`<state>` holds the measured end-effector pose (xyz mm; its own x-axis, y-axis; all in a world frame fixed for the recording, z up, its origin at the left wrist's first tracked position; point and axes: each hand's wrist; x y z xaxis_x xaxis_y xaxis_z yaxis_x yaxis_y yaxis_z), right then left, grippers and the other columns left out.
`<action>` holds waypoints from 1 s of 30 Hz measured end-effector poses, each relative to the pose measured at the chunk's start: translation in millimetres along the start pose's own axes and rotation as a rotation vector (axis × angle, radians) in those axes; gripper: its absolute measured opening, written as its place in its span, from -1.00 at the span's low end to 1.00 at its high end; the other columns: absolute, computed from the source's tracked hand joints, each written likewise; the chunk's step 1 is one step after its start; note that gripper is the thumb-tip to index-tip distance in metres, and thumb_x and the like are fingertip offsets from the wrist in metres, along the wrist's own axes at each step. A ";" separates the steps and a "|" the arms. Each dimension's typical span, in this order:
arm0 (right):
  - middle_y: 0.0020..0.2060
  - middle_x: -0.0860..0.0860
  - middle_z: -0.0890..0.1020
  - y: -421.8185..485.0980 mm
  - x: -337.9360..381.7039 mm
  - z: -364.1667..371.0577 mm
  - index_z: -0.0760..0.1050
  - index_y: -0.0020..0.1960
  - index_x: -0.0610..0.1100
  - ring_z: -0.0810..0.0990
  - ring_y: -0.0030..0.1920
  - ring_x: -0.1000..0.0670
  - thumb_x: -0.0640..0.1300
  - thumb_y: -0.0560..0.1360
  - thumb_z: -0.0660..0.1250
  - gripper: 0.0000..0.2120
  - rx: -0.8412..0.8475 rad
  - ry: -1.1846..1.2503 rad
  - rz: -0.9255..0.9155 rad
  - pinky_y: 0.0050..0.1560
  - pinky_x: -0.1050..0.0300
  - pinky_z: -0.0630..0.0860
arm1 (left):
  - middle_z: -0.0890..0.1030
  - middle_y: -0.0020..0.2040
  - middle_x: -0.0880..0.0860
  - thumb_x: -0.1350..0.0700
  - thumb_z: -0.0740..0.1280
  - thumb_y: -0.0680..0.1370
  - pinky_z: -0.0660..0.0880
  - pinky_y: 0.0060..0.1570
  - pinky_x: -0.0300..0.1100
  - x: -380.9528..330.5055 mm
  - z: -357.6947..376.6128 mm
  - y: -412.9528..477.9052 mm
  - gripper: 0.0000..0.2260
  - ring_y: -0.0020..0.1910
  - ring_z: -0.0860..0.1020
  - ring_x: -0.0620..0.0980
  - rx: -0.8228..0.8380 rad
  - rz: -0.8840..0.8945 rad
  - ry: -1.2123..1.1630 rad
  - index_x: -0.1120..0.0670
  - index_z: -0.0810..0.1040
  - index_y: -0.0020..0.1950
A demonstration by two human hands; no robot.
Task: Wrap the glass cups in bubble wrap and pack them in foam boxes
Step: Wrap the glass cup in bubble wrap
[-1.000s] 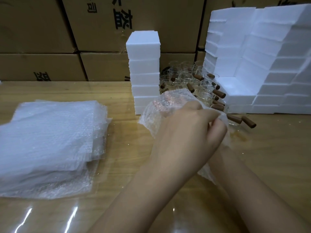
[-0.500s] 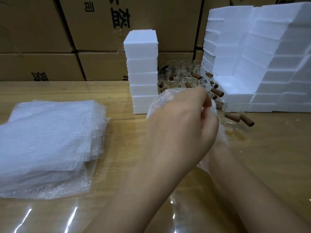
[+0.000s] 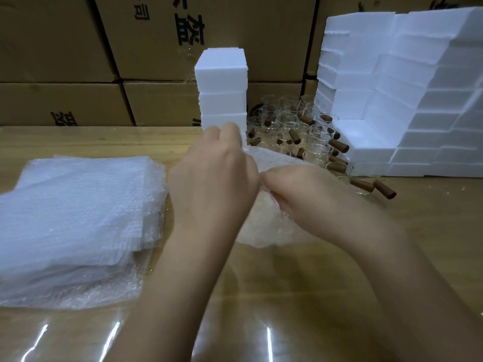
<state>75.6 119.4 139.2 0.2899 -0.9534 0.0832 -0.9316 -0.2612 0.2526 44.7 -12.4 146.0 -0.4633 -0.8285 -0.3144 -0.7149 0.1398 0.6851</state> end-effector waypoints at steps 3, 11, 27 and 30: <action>-0.16 0.19 0.60 -9.2 -3.9 -14.6 0.61 0.02 -0.12 0.60 -0.17 0.18 -0.29 0.52 0.17 -0.74 -0.263 0.393 -0.150 -0.17 0.27 0.50 | 0.53 -0.14 0.04 0.16 0.21 0.53 0.14 -0.43 -0.23 16.7 -0.5 7.2 -0.92 -0.27 0.42 0.11 -0.034 -0.076 0.017 0.10 0.47 -0.02; -0.19 0.12 0.63 7.0 -64.8 25.3 0.51 -0.12 0.06 0.54 -0.31 0.20 -0.25 0.56 0.15 -0.73 -0.583 0.688 0.407 -0.32 0.33 0.45 | 0.50 -0.22 -0.07 0.09 0.22 0.52 0.16 -0.41 -0.25 40.7 -4.1 15.5 -0.94 -0.27 0.38 0.00 -0.064 -0.198 -0.054 0.01 0.47 -0.09; -0.19 0.10 0.56 2.5 -101.7 76.5 0.54 -0.12 0.01 0.49 -0.21 0.13 0.09 0.63 0.07 -0.66 0.230 0.535 0.501 -0.20 0.20 0.36 | 0.52 -0.27 -0.15 0.08 0.27 0.54 0.36 -0.35 -0.25 55.0 6.1 19.1 -0.91 -0.24 0.49 -0.08 0.114 -0.133 -0.128 -0.03 0.58 -0.08; -0.26 0.08 0.55 -5.4 -117.1 43.0 0.53 -0.18 0.00 0.48 -0.24 0.04 0.08 0.62 0.08 -0.65 -0.132 0.567 0.589 -0.25 0.16 0.33 | 0.52 -0.29 -0.14 0.08 0.27 0.54 0.36 -0.38 -0.23 55.6 7.0 18.8 -0.91 -0.27 0.49 -0.11 0.120 -0.131 -0.137 -0.03 0.57 -0.08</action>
<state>37.3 226.0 86.7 -0.1383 -0.6986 0.7020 -0.9423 0.3111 0.1239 1.8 -52.0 136.8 -0.4234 -0.7635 -0.4876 -0.8269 0.1058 0.5523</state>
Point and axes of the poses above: each hand's wrist, its own y-axis towards the middle knuckle, its own z-axis out of the palm, x = y × z
